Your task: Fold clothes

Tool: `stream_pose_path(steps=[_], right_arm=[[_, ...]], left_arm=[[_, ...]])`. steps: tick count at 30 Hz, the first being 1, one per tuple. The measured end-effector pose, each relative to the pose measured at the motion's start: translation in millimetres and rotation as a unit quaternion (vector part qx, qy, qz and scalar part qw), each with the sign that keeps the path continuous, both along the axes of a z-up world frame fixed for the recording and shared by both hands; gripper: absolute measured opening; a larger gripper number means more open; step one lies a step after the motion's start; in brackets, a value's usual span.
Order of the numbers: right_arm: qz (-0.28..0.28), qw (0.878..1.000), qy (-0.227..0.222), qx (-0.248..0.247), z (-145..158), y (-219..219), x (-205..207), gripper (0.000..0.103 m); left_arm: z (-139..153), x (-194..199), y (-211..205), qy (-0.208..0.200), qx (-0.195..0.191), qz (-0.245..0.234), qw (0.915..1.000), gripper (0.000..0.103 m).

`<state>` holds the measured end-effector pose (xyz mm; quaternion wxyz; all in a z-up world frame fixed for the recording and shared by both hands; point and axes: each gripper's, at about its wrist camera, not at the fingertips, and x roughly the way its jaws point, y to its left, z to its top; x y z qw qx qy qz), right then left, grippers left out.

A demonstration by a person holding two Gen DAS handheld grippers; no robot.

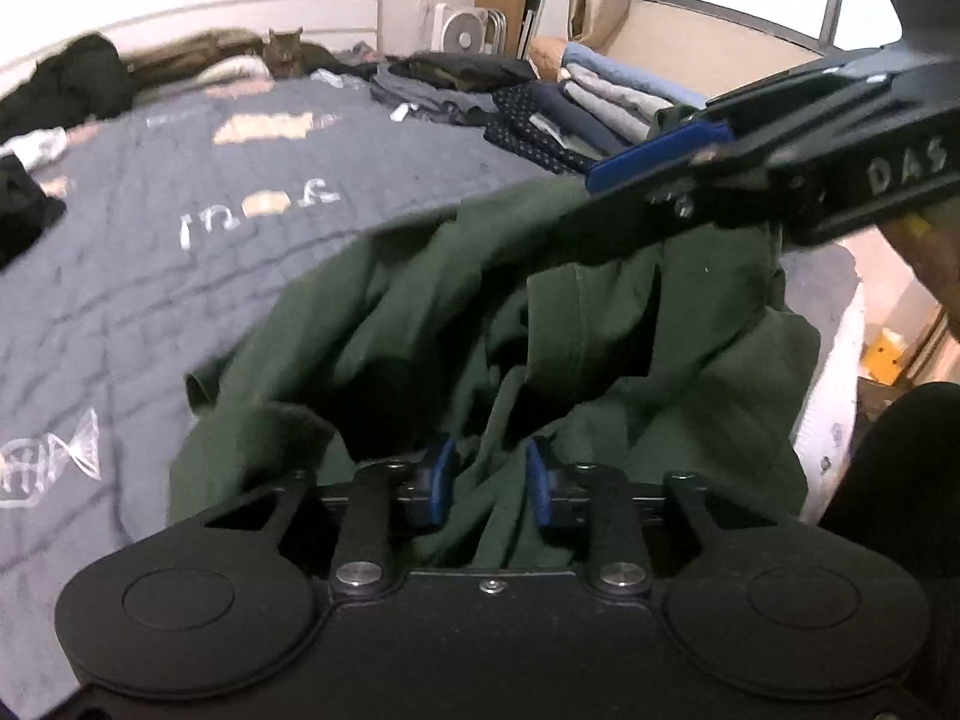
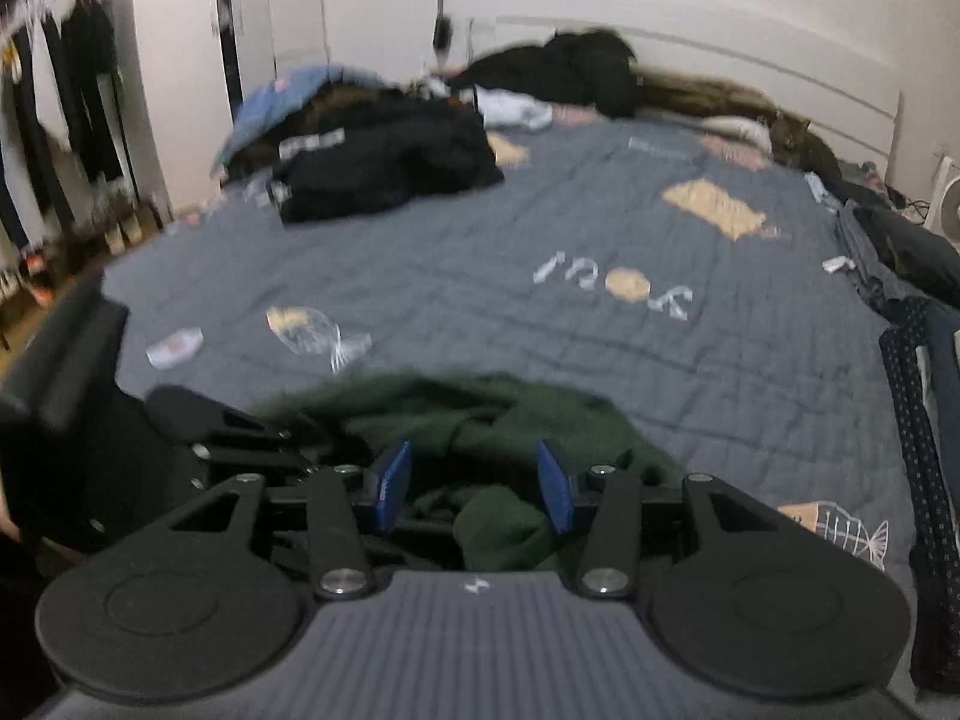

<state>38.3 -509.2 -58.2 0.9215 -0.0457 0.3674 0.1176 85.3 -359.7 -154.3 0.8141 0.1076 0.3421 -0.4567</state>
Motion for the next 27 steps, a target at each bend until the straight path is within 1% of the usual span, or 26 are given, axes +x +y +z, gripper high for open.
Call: stream_pose_path(steps=[1, 4, 9, 11, 16, 19, 20, 24, 27], right_arm=[[-0.001, 1.0, 0.007, -0.008, -4, 2, 2, 0.046], [-0.015, 1.0, 0.016, -0.019, -11, 3, -3, 0.046], [-0.053, 0.998, 0.03, -0.023, -21, -4, -7, 0.047], [-0.067, 0.997, 0.035, -0.025, -25, -6, -9, 0.047], [-0.087, 0.995, 0.043, -0.019, -31, -6, -15, 0.047], [-0.105, 0.994, 0.034, 0.001, -30, -9, -24, 0.047], [-0.111, 0.993, 0.033, 0.007, -29, -10, -26, 0.047], [-0.131, 0.991, 0.028, 0.021, -26, -12, -35, 0.047], [-0.139, 0.99, 0.023, 0.028, -22, -10, -41, 0.047]], left_arm=[[-2, 0, 1, 0.003, 0.0, -0.004, 1.0, 0.013], [2, -7, 3, -0.01, -0.003, -0.018, 0.9998, 0.008], [12, -16, 7, -0.032, -0.014, -0.036, 0.9987, 0.007], [12, -18, 4, -0.033, -0.007, -0.041, 0.9986, 0.008], [13, -9, -3, -0.01, -0.026, -0.033, 0.9991, 0.009], [15, 5, -7, 0.033, -0.054, -0.026, 0.9977, 0.009], [13, 6, -8, 0.035, -0.054, -0.023, 0.9977, 0.009], [-2, -2, -14, 0.022, -0.015, -0.027, 0.9993, 0.01], [-6, -4, -12, 0.014, 0.0, -0.022, 0.9997, 0.02]])
